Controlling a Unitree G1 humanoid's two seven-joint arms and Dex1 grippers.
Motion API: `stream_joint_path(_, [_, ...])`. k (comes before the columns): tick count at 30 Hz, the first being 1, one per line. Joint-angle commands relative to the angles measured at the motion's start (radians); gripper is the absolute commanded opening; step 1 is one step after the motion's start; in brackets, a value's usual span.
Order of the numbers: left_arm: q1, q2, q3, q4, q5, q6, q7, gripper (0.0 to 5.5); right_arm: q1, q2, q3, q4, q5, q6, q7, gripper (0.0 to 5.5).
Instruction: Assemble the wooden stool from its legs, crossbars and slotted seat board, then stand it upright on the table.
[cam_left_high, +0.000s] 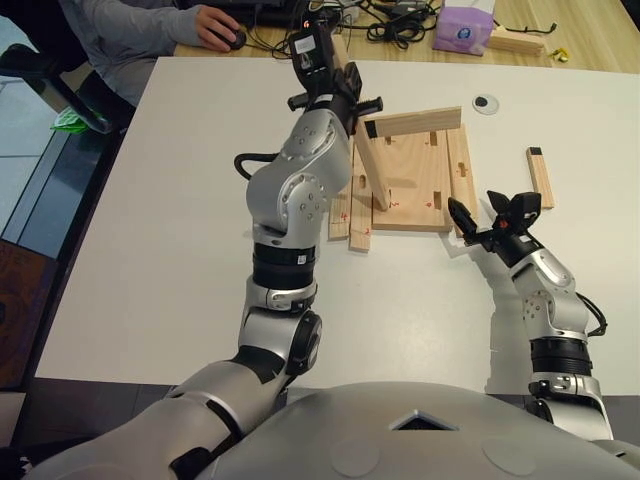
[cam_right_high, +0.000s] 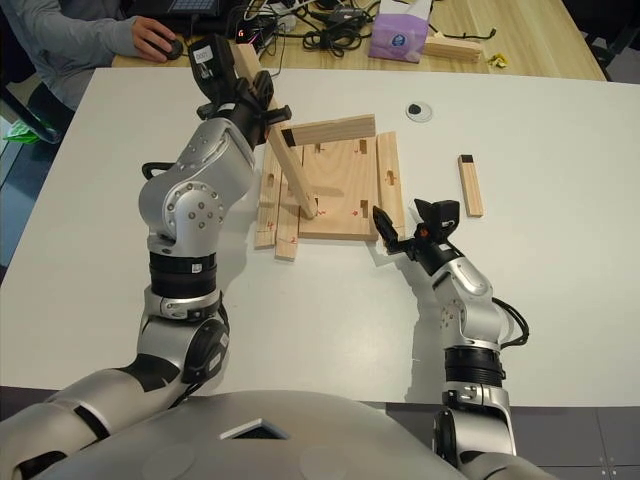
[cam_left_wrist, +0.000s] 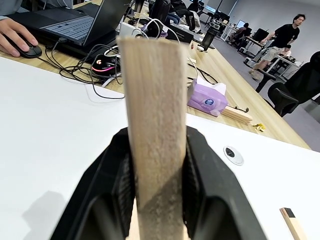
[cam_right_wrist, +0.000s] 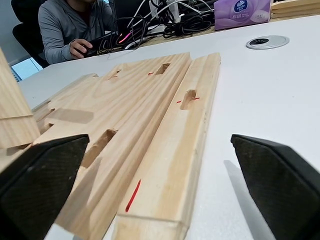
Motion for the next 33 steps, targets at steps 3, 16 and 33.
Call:
stream_joint_path(3, [-0.068, 0.007, -0.053, 0.076, 0.118, -0.031, -0.036, 1.03, 0.019, 0.016, 0.017, -0.003, -0.025, -0.036, -0.017, 5.40])
stream_joint_path(16, [0.170, 0.113, -0.215, 0.043, 0.415, -0.411, -0.201, 1.03, 0.004, 0.019, 0.051, 0.032, -0.039, -0.048, 0.011, 5.40])
stream_joint_path(33, [0.333, 0.074, -0.141, 0.119, 0.393, -0.977, -0.395, 1.03, -0.035, -0.021, 0.080, 0.076, -0.044, -0.034, 0.080, 5.40])
